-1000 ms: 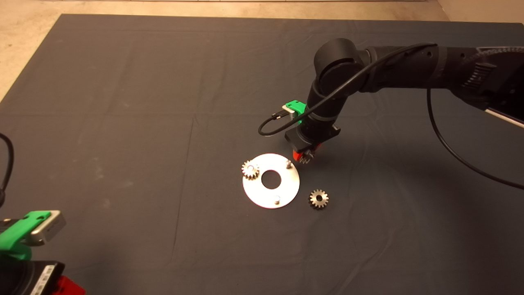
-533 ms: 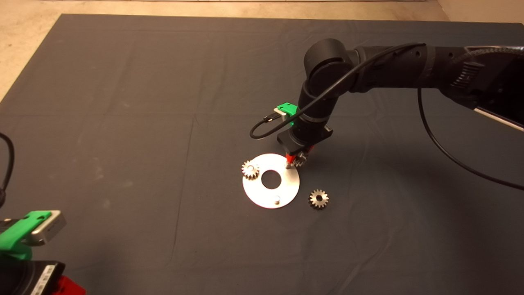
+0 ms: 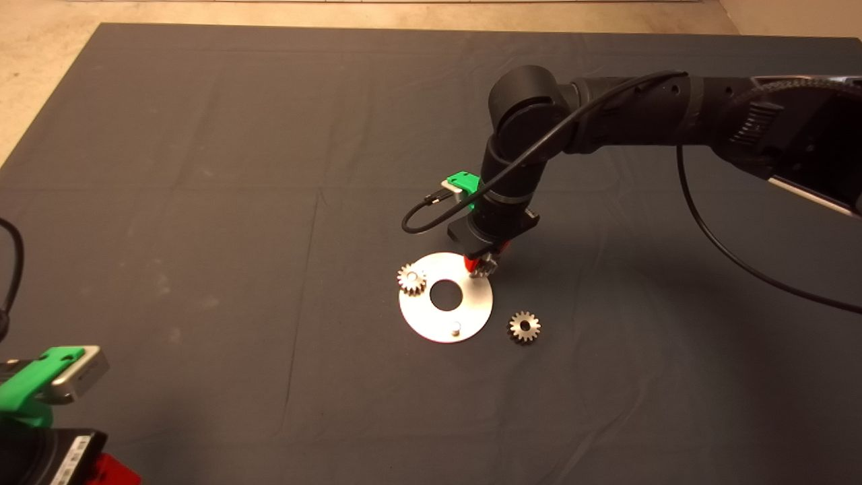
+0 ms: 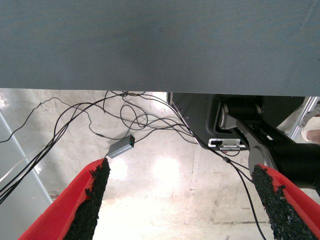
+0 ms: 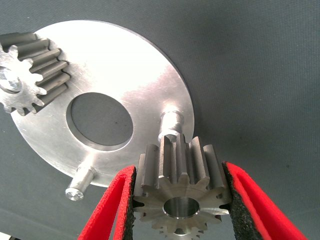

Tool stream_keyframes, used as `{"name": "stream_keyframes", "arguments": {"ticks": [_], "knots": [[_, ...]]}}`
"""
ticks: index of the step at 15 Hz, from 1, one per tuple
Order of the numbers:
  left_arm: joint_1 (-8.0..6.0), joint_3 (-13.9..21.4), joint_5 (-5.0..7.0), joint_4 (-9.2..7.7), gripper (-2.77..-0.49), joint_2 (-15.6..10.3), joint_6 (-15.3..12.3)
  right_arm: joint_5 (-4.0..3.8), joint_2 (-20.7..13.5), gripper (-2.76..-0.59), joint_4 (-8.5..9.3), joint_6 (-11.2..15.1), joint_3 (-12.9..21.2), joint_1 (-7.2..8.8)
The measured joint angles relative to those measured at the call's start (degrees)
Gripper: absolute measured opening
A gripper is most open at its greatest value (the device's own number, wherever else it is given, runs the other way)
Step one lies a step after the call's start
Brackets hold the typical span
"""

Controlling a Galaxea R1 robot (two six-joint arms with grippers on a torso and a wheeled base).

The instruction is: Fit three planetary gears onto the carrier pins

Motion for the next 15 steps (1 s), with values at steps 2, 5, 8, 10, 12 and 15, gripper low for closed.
{"name": "stream_keyframes", "arguments": {"ticks": [2, 5, 8, 10, 12, 15], "knots": [[0.00, 0.0, 0.00, -0.02, -1.24, 0.0, 0.0, 0.06, 0.4, -2.29, 0.07, 0.0, 0.0, -0.01], [0.00, 0.0, 0.00, -0.02, -1.24, 0.0, 0.0, 0.02, 0.5, -2.29, 0.13, 0.0, 0.0, -0.15], [0.00, 0.0, 0.00, -0.02, -1.24, -0.2, 0.1, 0.01, 0.5, -2.29, 0.16, 0.0, 0.0, -1.11], [0.00, 0.0, -0.01, -0.02, -1.24, -0.2, 0.1, 0.01, 0.5, -2.29, 0.16, 0.0, 0.0, -1.24], [0.00, 0.0, 0.00, -0.02, -1.24, -0.2, 0.2, 0.04, 0.5, -2.29, 0.13, 0.0, 0.0, -1.24], [0.00, 0.0, 0.00, -0.04, -1.24, -0.2, 0.2, 0.01, 0.5, -2.29, 0.13, 0.0, 0.0, -1.24]]}}
